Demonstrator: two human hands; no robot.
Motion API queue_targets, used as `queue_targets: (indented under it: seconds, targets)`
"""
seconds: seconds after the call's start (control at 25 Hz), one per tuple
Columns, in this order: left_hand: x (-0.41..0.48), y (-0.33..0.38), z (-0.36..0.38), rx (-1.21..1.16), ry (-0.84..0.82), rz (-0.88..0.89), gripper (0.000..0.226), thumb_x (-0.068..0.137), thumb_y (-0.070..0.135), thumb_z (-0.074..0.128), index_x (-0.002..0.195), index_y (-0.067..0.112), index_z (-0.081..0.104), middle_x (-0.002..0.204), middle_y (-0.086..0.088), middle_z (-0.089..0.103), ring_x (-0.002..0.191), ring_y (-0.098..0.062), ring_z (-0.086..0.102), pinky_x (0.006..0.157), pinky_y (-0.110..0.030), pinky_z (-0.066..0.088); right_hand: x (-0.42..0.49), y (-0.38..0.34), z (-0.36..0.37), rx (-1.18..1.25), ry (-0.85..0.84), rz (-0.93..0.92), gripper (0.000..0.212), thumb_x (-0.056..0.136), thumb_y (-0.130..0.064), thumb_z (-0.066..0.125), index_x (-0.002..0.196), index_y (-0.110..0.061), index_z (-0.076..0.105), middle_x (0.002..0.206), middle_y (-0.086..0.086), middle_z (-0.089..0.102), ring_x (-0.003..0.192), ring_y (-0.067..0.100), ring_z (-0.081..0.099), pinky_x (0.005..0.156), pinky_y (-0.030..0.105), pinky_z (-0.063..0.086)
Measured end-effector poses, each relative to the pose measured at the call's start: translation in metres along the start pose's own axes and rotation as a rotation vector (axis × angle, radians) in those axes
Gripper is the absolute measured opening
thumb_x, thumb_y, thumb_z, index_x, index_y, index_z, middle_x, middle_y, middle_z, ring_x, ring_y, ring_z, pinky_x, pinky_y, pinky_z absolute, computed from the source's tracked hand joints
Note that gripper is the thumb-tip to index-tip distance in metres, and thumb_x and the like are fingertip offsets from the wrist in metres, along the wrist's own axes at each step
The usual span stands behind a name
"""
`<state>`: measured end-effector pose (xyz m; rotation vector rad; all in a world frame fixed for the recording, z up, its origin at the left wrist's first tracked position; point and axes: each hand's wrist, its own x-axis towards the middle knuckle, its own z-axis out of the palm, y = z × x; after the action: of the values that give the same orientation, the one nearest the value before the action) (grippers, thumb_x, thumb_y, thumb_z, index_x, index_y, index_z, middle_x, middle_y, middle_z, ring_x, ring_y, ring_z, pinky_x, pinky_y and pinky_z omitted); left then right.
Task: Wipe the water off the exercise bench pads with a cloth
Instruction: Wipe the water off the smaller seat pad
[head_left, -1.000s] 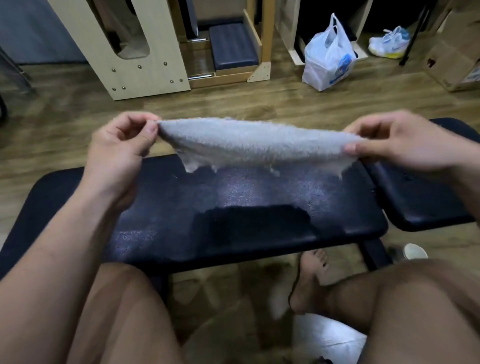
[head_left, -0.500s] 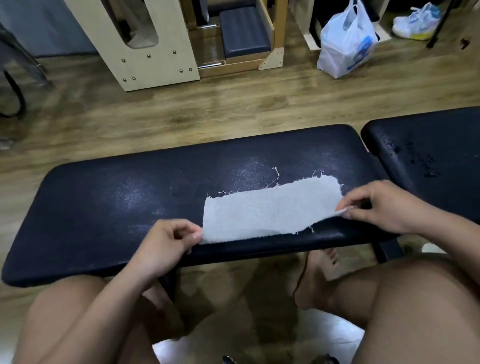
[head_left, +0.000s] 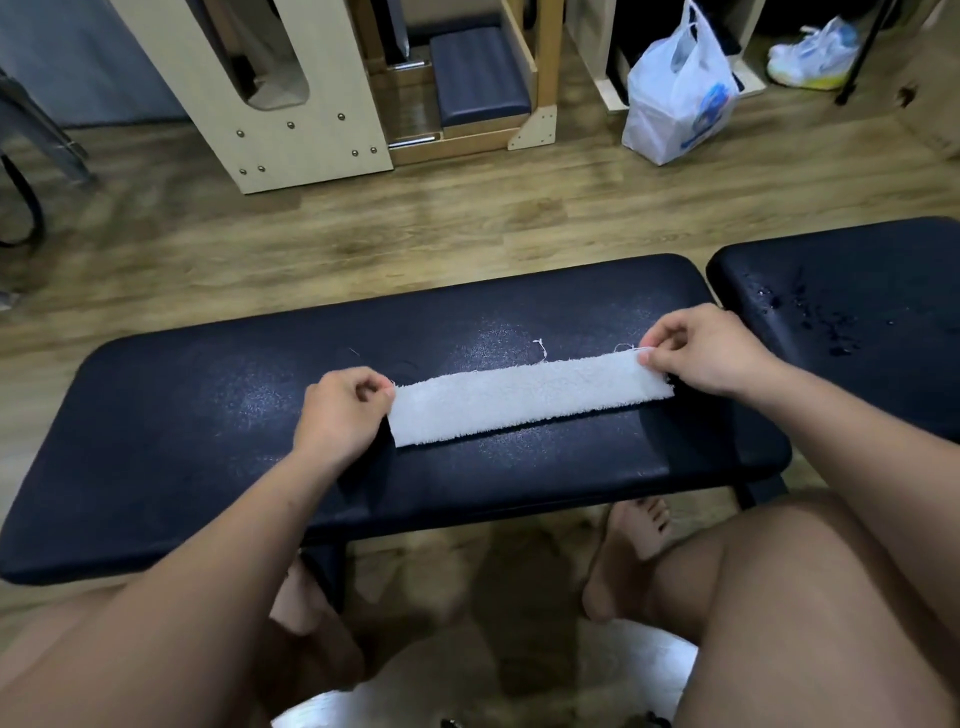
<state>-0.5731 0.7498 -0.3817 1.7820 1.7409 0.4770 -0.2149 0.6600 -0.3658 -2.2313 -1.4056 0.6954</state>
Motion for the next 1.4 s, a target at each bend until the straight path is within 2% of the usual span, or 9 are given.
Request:
queue_targets:
  seconds: [0.16,0.24,0.4,0.6,0.88,1.0,1.12,1.2,1.4]
  targets:
    - [-0.018,-0.005,-0.007,0.193,0.071,0.19,0.01,0.091,0.03,0.063,0.099,0.025,0.061,0.092,0.005,0.058,0.086,-0.019,0.058,0.075,-0.038,0.049,-0.011,-0.005,0.001,-0.187,0.029,0.194,0.033,0.069,-0.042,0.079,0.073,-0.012,0.066,0.074,0.004,0.067,0.081,0.018,0.057,0.072,0.028,0.047]
    - [-0.042,-0.012,-0.003,0.406,0.038,0.438,0.02,0.094,0.032,0.051,0.099,0.022,0.068,0.094,0.004,0.061,0.085,-0.023,0.058,0.071,-0.04,0.051,-0.016,-0.009,0.004,-0.187,-0.061,0.308,0.037,0.066,-0.038,0.081,0.06,-0.008,0.06,0.061,0.007,0.062,0.066,0.02,0.054,0.058,0.029,0.044]
    - [-0.059,-0.036,0.003,0.488,-0.013,0.56,0.044,0.089,0.035,0.039,0.109,0.016,0.072,0.099,0.004,0.07,0.085,-0.028,0.06,0.07,-0.042,0.051,-0.028,-0.041,0.01,0.312,-0.015,0.517,0.026,0.065,-0.014,0.078,0.061,-0.017,0.053,0.062,0.007,0.049,0.056,0.02,0.04,0.048,0.024,0.03]
    - [-0.062,-0.038,0.003,0.422,-0.014,0.562,0.037,0.09,0.035,0.042,0.107,0.022,0.072,0.1,0.009,0.071,0.088,-0.024,0.059,0.073,-0.038,0.048,-0.044,-0.134,0.045,0.754,-0.05,0.332,0.027,0.073,0.001,0.065,0.062,-0.016,0.048,0.057,0.004,0.047,0.043,0.015,0.046,0.048,0.026,0.042]
    - [-0.061,-0.048,-0.007,0.45,0.034,0.52,0.027,0.087,0.028,0.052,0.102,0.026,0.074,0.102,0.013,0.071,0.091,-0.022,0.057,0.083,-0.039,0.039,-0.063,-0.204,0.156,0.218,-0.162,-0.031,0.007,0.072,-0.021,0.064,0.067,-0.02,0.068,0.061,-0.008,0.064,0.072,0.015,0.065,0.069,0.027,0.054]
    - [-0.06,-0.041,-0.01,0.383,0.14,0.483,0.022,0.087,0.026,0.054,0.101,0.022,0.07,0.103,0.009,0.07,0.091,-0.024,0.057,0.083,-0.04,0.04,-0.063,-0.192,0.134,0.403,-0.226,-0.007,0.011,0.081,-0.018,0.067,0.071,-0.023,0.07,0.07,-0.005,0.068,0.07,0.014,0.067,0.067,0.032,0.055]
    - [-0.062,-0.035,-0.001,0.404,0.095,0.56,0.029,0.089,0.035,0.051,0.107,0.022,0.068,0.114,0.007,0.067,0.102,-0.024,0.057,0.09,-0.04,0.037,-0.048,-0.147,0.102,0.352,0.125,0.117,0.004,0.075,-0.027,0.07,0.075,-0.026,0.067,0.074,-0.007,0.069,0.081,0.019,0.069,0.08,0.038,0.056]
    - [-0.064,-0.034,0.007,0.455,0.027,0.572,0.034,0.09,0.042,0.045,0.108,0.023,0.067,0.117,0.009,0.066,0.108,-0.023,0.055,0.096,-0.039,0.028,-0.052,-0.123,0.093,0.146,0.163,0.249,0.02,0.067,-0.038,0.073,0.078,-0.025,0.063,0.081,-0.006,0.068,0.096,0.021,0.064,0.086,0.038,0.053]
    - [-0.068,-0.031,0.008,0.538,-0.02,0.533,0.036,0.09,0.044,0.045,0.107,0.023,0.069,0.119,0.01,0.066,0.114,-0.025,0.055,0.107,-0.046,0.019,-0.049,-0.124,0.098,0.271,-0.008,0.432,0.016,0.061,-0.022,0.076,0.069,-0.012,0.067,0.063,0.003,0.063,0.05,0.018,0.05,0.046,0.024,0.038]
